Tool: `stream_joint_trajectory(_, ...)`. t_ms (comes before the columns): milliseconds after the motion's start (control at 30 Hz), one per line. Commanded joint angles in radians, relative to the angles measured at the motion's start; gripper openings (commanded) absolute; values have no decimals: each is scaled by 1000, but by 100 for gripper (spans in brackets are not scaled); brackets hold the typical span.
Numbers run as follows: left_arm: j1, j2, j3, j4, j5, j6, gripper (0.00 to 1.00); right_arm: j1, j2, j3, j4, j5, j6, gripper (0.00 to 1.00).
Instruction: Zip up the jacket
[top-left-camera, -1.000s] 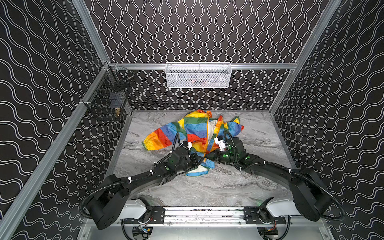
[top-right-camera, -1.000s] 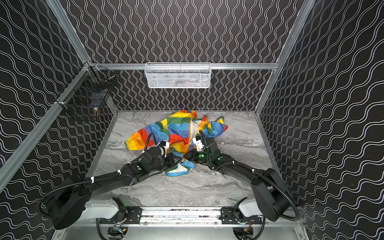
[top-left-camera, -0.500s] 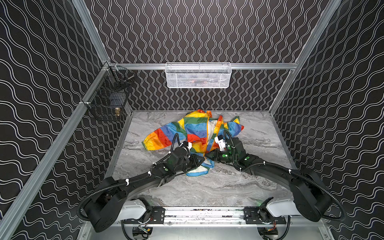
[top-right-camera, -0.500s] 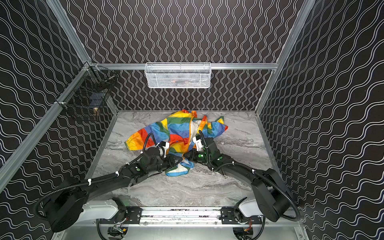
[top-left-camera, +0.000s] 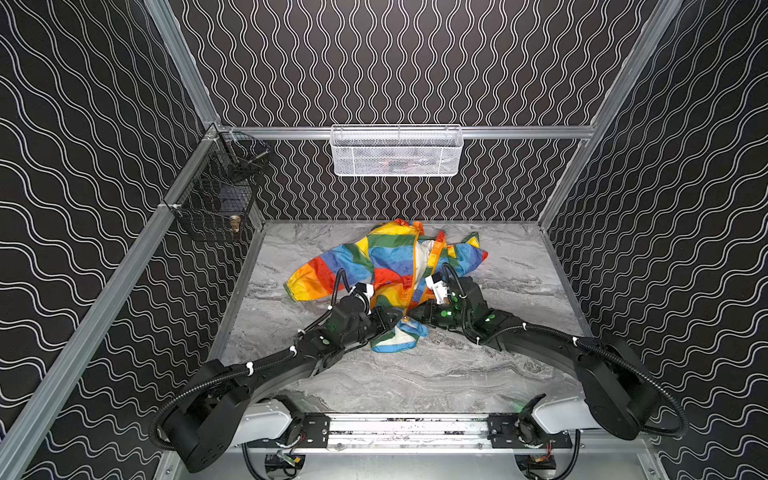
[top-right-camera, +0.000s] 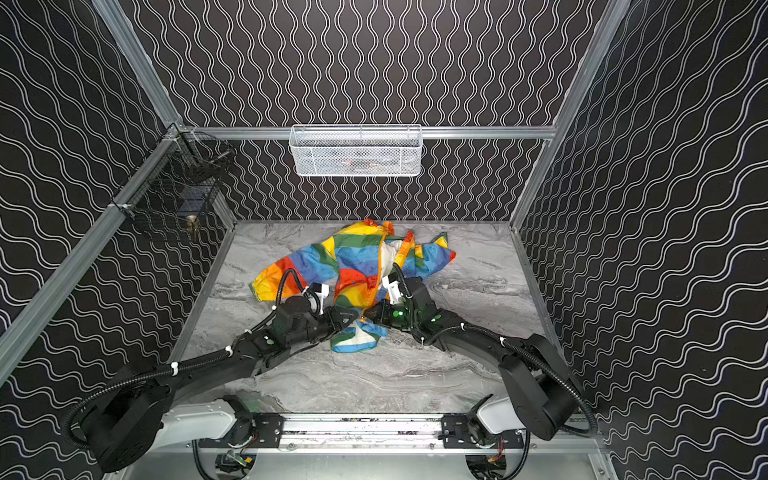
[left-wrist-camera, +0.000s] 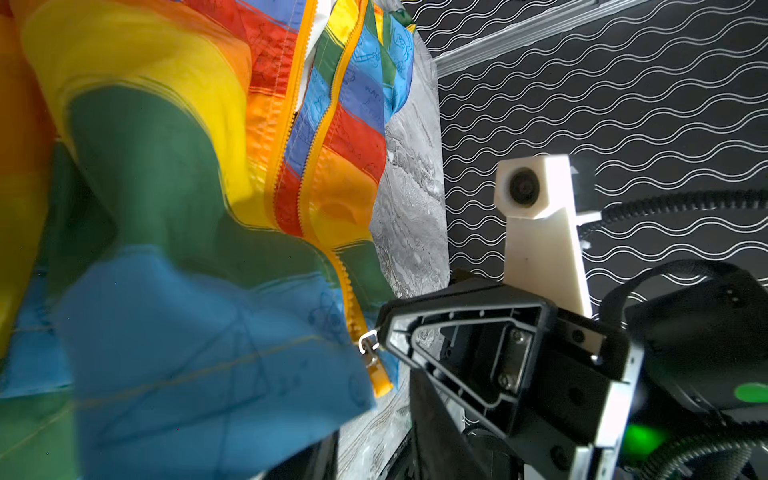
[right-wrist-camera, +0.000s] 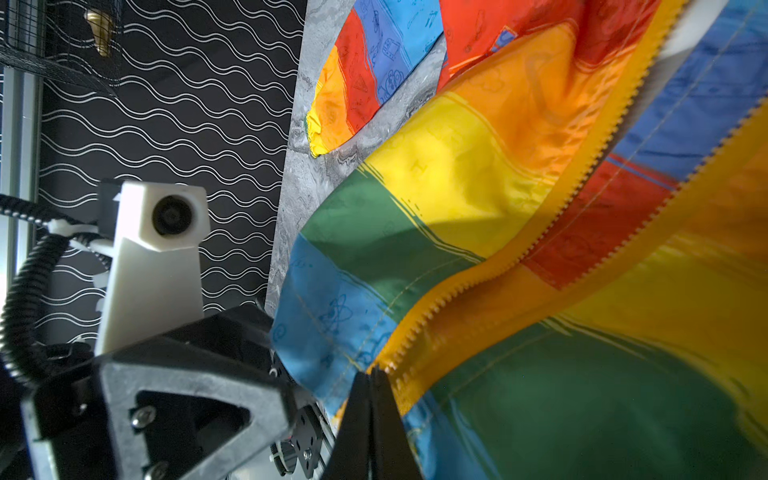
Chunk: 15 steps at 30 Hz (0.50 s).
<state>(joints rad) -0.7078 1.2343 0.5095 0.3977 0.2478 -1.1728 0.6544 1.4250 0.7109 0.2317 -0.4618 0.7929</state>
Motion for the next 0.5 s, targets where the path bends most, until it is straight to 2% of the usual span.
stream_joint_trajectory(0, 4, 7, -5, 47, 6, -9, 31, 4, -3, 2, 37, 2, 4, 0)
stream_joint_trajectory(333, 5, 33, -12, 93, 25, -18, 28, 5, -11, -4, 37, 8, 5, 0)
stream_joint_trajectory(467, 5, 41, -13, 106, 30, -23, 18, 6, -15, -14, 46, 11, 9, 0)
